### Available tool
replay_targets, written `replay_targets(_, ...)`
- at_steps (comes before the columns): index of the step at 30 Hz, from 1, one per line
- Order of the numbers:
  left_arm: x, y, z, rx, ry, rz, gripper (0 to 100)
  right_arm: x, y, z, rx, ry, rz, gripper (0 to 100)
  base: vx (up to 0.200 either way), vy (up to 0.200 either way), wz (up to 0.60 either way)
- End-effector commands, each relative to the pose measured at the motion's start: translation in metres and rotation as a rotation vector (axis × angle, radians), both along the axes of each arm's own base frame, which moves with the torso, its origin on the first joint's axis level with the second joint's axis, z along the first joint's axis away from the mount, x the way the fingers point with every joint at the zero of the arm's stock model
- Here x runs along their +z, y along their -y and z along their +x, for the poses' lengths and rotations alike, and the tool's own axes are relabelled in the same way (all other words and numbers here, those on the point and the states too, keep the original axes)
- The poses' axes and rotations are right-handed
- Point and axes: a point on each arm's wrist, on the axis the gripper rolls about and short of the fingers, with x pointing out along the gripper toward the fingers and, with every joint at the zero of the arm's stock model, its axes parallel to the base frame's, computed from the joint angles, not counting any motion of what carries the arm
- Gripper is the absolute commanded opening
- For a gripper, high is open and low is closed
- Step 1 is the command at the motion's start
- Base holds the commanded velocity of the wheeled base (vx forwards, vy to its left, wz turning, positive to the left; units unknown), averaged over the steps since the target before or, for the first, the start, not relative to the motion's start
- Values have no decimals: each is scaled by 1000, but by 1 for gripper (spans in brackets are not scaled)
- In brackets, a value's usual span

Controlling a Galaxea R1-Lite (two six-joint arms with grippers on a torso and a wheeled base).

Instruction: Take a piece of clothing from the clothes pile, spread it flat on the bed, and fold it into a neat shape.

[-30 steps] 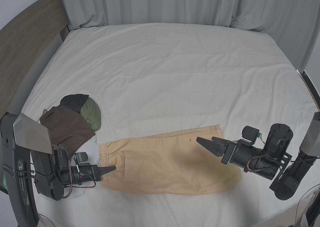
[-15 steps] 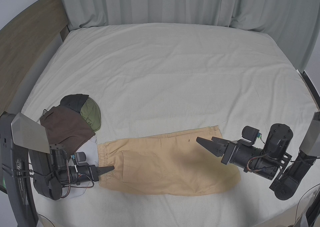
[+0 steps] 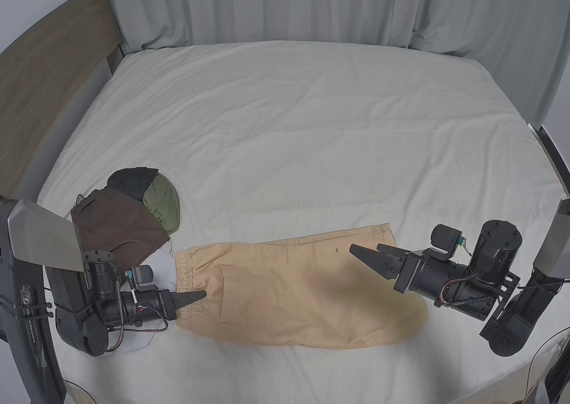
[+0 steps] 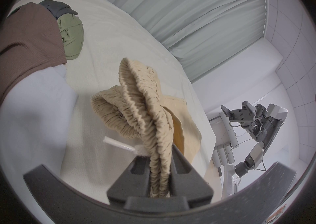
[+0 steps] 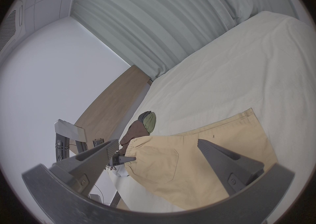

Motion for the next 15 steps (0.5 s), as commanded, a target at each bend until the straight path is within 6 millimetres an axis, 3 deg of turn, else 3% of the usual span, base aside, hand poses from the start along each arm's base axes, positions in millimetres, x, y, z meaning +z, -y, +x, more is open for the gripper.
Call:
replay_targets(1,5,-2,-1,5,14,-3,0,0,0,0,1,1,1,100,0,0,0)
replay_targets(8,8,-19,-1,4,23,-34,0,0,0,0,1,1,1,100,0,0,0)
replay_targets(15,9,-18,-1,-6,27,-37,0,0,0,0,1,1,1,100,0,0,0)
